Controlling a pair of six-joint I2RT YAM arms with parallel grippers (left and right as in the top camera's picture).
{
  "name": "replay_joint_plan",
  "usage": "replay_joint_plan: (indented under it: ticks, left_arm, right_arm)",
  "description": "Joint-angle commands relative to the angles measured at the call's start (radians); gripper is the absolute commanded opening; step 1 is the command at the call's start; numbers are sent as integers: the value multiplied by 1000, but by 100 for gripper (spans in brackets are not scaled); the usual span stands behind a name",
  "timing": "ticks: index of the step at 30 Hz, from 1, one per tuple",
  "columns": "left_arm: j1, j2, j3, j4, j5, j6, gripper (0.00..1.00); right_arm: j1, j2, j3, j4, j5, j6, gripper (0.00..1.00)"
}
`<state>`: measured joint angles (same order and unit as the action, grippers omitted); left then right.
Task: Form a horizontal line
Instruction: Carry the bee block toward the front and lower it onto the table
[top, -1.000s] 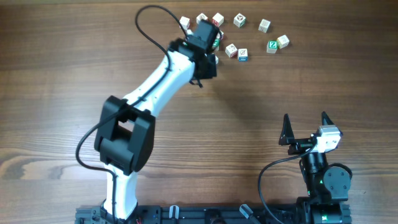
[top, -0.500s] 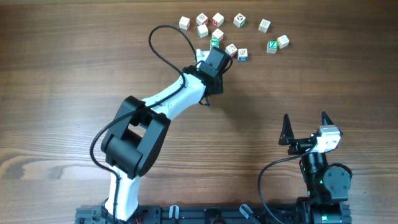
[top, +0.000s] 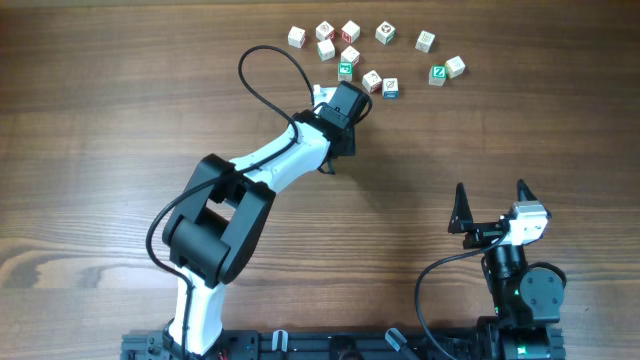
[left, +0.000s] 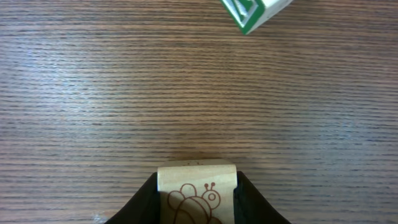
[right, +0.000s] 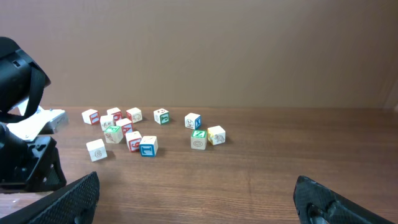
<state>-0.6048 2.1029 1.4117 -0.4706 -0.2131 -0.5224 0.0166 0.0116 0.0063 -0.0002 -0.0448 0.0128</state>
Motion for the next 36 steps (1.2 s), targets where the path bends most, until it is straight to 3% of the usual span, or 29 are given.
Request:
replay_joint_plan:
  ticks: [1,12,20,27,32,36]
  left_arm:
    - [9,14,-8,-16,-44,-1,26]
    - [9,14,-8,-27,-69,97,26]
    - [19,14,-66,-21,-69,100,26]
    - [20,14,-120,42,-69,95,27]
    - [25,14,-120,34,-101,-1,24]
    - [25,14,-120,29,-111,-10,25]
  right_arm:
    - [1,-7,-1,2,-6,-13,100]
    - [1,-7,-1,2,-6,-12,100]
    - [1,-7,-1,2,-6,-12,100]
    - [1,-7,-1,2,-6,-13,100]
    - [1,-7,-1,2,-6,-13,100]
    - [1,-7,-1,2,-6,-12,100]
